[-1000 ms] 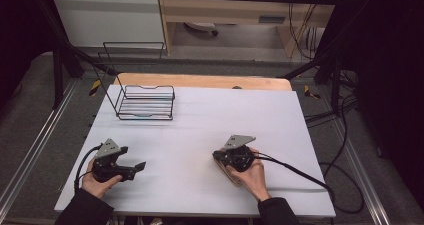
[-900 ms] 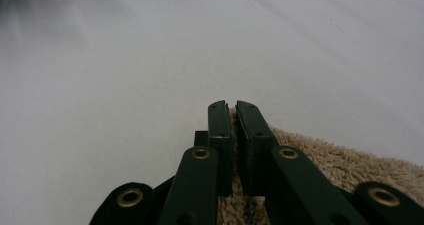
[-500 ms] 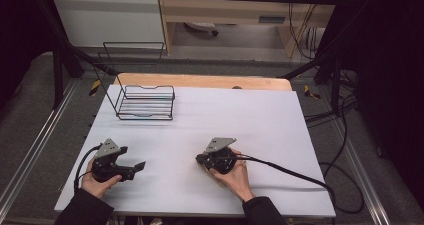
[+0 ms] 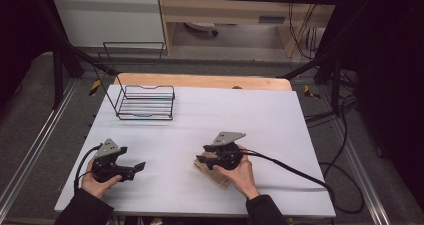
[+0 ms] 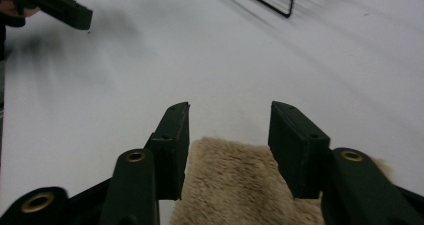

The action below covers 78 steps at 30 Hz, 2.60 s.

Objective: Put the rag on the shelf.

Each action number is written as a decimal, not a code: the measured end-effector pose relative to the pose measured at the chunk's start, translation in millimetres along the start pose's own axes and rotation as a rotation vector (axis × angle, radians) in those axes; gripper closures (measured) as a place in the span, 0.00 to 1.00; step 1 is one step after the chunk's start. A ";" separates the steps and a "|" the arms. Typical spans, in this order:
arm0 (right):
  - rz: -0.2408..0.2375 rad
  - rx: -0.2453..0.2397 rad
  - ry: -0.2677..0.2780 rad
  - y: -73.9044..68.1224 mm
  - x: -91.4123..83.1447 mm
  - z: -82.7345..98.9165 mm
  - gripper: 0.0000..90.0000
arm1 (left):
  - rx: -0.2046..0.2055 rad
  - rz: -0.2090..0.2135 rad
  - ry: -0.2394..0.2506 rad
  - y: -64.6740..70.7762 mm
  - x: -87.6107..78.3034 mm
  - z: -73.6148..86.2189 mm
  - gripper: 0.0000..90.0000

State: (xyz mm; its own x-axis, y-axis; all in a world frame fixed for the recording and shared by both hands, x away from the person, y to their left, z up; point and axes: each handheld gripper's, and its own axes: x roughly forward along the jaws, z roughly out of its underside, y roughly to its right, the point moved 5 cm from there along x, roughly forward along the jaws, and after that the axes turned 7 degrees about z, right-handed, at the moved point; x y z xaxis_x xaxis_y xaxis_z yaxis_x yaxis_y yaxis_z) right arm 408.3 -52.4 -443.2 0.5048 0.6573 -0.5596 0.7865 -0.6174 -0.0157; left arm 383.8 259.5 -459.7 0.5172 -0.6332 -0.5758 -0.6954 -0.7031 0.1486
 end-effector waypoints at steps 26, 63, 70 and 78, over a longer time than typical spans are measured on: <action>0.184 0.204 -0.083 70.9 -64.6 72.0 0.51 | 0.013 0.035 -0.027 26.5 20.9 -20.9 0.06; 0.207 0.218 -0.120 70.0 -60.2 81.8 0.64 | 0.029 0.217 -0.236 108.2 139.2 -67.8 0.58; 0.215 0.247 -0.144 68.9 -54.3 85.6 0.69 | -0.002 0.262 -0.260 111.0 144.2 -57.6 0.72; 0.190 0.285 -0.156 68.9 -49.0 86.1 0.78 | -0.028 0.264 -0.276 114.7 144.5 -57.2 0.87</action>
State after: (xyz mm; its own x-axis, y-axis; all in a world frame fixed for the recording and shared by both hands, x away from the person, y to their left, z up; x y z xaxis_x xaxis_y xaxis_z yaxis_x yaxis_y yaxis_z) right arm 407.1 -164.3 -488.2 0.5544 0.4596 -0.6939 0.5427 -0.8317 -0.1173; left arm 407.3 68.9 -479.9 0.1659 -0.6855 -0.7089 -0.7705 -0.5388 0.3407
